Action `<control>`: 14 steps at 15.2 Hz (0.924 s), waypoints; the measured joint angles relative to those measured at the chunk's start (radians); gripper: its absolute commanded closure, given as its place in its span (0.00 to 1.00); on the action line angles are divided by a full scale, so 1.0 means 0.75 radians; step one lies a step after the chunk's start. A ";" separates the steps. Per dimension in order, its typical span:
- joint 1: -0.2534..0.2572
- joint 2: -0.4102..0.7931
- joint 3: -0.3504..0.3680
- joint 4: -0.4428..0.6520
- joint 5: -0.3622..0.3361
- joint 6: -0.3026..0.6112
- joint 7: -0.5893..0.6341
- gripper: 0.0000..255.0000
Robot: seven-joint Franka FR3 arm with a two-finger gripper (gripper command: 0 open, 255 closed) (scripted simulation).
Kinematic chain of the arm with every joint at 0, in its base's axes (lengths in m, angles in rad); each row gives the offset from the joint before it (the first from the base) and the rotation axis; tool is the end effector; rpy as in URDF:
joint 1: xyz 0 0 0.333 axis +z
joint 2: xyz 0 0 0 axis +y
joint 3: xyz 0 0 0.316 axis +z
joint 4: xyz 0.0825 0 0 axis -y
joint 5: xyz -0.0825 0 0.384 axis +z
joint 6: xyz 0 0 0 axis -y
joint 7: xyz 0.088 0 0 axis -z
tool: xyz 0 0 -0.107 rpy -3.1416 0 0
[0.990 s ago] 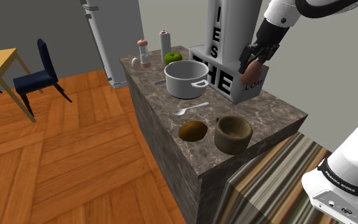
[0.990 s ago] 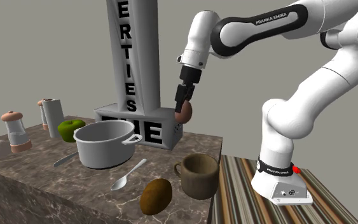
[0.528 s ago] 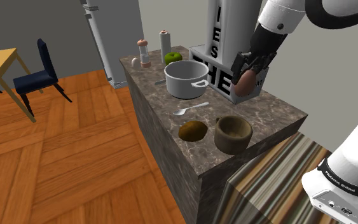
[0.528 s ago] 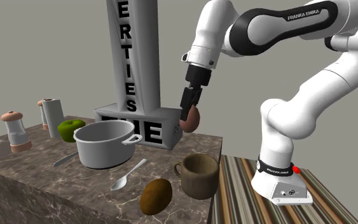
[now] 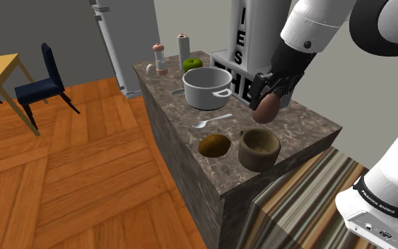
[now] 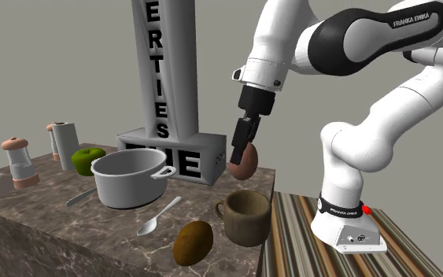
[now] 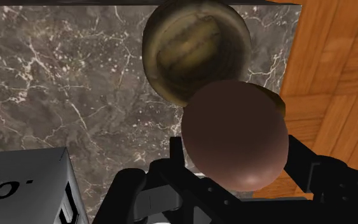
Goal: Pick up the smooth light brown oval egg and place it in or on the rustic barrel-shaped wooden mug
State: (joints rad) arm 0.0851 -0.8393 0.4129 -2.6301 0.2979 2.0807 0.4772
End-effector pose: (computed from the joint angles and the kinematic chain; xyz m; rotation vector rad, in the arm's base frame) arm 0.2891 0.1847 0.4998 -3.0230 0.2760 -0.3741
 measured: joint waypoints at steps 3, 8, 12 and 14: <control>0.006 0.011 0.018 -0.048 0.015 0.058 0.001 1.00; 0.015 0.038 0.045 -0.123 0.039 0.159 -0.001 1.00; 0.023 0.064 0.068 -0.178 0.058 0.240 -0.001 1.00; 0.024 0.066 0.072 -0.184 0.061 0.249 0.000 1.00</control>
State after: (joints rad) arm 0.1035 -0.7896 0.4665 -2.7683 0.3440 2.2676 0.4771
